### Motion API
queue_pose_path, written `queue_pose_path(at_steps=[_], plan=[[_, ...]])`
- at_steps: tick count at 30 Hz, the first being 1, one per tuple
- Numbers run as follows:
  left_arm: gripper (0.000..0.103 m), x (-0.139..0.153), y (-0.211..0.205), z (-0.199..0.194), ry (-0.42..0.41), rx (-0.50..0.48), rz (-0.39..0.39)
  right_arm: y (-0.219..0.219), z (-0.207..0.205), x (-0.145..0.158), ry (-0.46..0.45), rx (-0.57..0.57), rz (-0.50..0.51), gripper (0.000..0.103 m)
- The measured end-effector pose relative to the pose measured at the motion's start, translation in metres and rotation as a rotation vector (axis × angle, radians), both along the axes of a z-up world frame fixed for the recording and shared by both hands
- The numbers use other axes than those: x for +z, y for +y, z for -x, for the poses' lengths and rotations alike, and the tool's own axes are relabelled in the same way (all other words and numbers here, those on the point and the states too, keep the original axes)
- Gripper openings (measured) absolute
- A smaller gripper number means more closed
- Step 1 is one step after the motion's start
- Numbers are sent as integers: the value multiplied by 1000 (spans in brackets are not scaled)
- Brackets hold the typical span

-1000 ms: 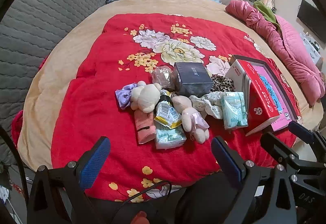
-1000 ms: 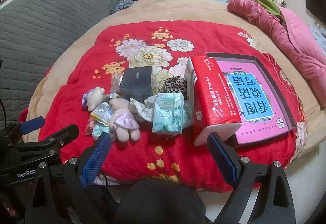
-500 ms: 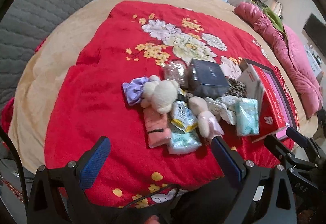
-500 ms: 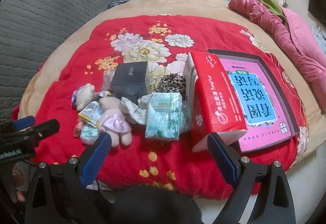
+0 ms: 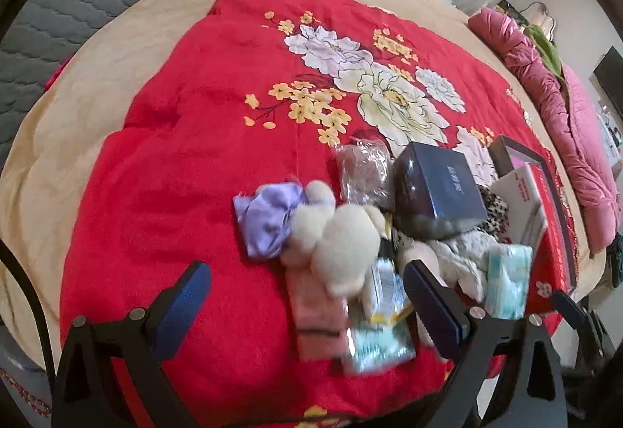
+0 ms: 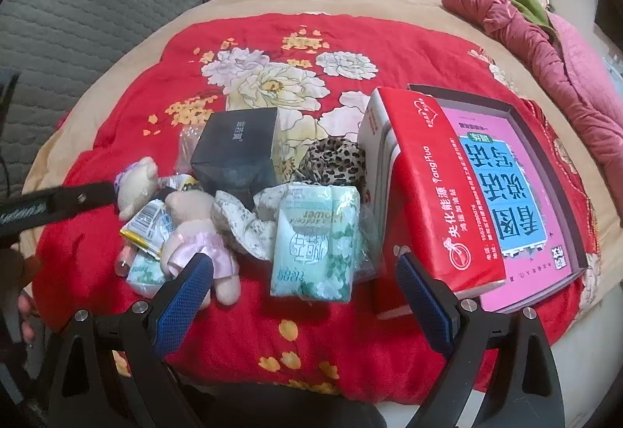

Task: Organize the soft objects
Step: 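Grasp the white teddy bear with purple bow with left tool while right tool grasps green tissue pack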

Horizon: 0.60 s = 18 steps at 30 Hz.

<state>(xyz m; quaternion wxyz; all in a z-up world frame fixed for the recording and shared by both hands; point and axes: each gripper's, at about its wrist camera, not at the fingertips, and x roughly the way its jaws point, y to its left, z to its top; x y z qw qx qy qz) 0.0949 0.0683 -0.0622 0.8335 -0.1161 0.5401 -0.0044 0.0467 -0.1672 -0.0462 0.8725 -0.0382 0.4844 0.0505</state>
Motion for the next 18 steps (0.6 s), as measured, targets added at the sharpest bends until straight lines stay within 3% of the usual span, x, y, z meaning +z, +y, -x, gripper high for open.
queue_pose_path(at_steps=[7, 12, 14, 16, 18], plan=[[86, -22, 1, -30, 69, 34, 42, 1, -9, -9, 22, -22, 25, 95], [80, -37, 6, -37, 101, 71, 141, 6, -18, -17, 26, -27, 71, 94], [77, -41, 10, -38, 114, 79, 190, 9, -22, -20, 29, -24, 90, 89], [75, -44, 15, -38, 115, 99, 241, 9, -26, -25, 46, -20, 93, 70], [74, -47, 18, -39, 115, 104, 271, 8, -30, -34, 78, -23, 110, 60]])
